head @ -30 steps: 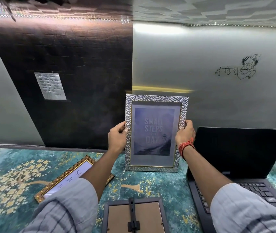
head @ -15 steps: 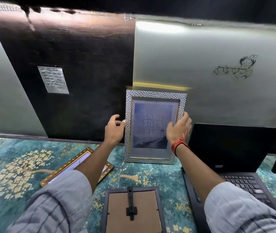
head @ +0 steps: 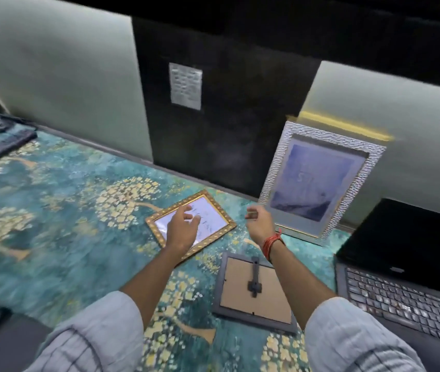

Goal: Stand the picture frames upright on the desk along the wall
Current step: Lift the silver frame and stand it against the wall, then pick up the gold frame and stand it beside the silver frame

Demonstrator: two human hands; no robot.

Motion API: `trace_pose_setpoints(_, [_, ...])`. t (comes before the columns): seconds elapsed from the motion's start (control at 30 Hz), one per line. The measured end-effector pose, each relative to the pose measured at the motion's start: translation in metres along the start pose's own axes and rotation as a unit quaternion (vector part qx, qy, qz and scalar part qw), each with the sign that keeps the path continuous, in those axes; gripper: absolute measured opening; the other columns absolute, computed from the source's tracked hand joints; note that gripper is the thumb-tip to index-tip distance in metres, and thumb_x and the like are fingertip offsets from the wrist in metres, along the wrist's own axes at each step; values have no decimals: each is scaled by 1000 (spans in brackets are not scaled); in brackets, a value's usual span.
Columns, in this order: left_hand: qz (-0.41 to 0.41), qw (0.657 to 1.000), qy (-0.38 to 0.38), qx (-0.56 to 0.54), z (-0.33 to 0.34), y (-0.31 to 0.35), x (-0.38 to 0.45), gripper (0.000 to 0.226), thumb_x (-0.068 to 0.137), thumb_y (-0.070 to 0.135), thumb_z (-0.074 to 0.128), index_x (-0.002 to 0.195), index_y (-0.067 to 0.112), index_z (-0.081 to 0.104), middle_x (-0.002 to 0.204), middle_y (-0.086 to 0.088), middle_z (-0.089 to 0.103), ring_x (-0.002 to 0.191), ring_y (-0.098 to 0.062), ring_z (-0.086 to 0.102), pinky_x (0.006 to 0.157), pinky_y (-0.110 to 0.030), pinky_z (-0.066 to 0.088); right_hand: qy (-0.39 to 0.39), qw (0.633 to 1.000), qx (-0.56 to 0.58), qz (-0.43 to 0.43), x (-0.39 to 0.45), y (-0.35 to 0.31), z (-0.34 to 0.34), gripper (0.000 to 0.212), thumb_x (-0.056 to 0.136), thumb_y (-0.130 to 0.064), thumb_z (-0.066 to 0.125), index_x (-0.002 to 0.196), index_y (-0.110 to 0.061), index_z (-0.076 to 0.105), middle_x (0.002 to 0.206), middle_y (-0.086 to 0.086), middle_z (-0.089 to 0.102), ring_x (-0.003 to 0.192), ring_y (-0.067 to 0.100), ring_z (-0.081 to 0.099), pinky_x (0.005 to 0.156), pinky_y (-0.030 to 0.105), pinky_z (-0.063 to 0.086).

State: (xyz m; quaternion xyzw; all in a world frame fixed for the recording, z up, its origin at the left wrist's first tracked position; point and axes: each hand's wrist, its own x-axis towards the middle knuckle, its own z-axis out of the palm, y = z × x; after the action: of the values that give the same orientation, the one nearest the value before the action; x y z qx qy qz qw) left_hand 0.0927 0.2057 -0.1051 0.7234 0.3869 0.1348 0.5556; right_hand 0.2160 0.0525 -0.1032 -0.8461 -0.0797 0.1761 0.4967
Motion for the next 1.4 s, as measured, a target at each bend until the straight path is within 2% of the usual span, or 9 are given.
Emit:
trace_pose_setpoints(0.13, [-42,996,-4,73,-40,-40,13,49,87,22,69,132,13,52,130,-14,56,117,-32,57,92,-36,45,-73,992,-66,79,14,17,39,33,84,1,56,116,-4,53,90,15,55,77,25,52,63,31,40])
trace_pose_setpoints(0.3, [-35,978,-18,207,-74,-60,49,71,80,19,74,142,8,42,144,-21,42,132,-36,43,110,-40,35,-58,986,-127,87,11,26,82,16,75,-2,62,82,-12,52,79,6,56,72,22,55,54,26,36])
trace_pose_setpoints(0.43, [-47,973,-74,213,-82,-66,69,84,83,21,73,152,9,25,158,-17,28,143,-35,32,115,-46,32,6,980,-173,103,15,20,97,43,80,1,53,122,-1,44,121,18,54,110,37,55,80,34,47])
trace_pose_setpoints(0.53, [-48,966,-129,220,-85,-70,79,78,89,17,63,154,7,20,160,-15,26,145,-32,30,115,-42,31,9,972,-162,168,14,11,102,62,82,-2,55,138,1,30,133,24,48,123,41,48,96,41,47])
trace_pose_setpoints(0.77, [-14,900,-131,415,-77,-76,87,62,85,20,56,142,8,34,145,-22,39,135,-40,37,109,-45,32,-4,979,-85,188,16,2,109,69,82,-6,65,141,-3,27,132,22,49,121,37,50,90,39,45])
trace_pose_setpoints(0.97, [-72,914,-133,376,-75,-71,85,29,79,15,59,107,5,55,115,-20,62,107,-37,60,84,-40,49,7,980,-32,194,7,4,122,71,84,1,61,143,-8,24,147,21,35,137,39,35,107,51,40])
trace_pose_setpoints(1.07, [-87,919,-128,362,-61,-64,72,41,84,28,60,116,2,56,126,-22,59,117,-38,55,94,-43,47,17,979,-4,204,5,2,126,77,82,-6,65,146,-9,22,151,20,32,140,39,30,111,52,36])
trace_pose_setpoints(1.23, [-132,911,-110,376,-48,-55,57,69,90,32,55,148,7,27,159,-21,10,146,-38,17,114,-47,29,36,973,30,225,6,-4,132,76,82,-4,61,145,-3,18,146,22,36,135,39,38,108,47,39])
trace_pose_setpoints(1.4, [-143,913,-123,362,-52,-53,65,58,93,22,50,146,8,33,158,-20,22,143,-39,27,113,-48,32,30,970,61,234,16,-12,130,67,81,-4,67,136,11,32,140,25,45,127,40,47,104,47,43])
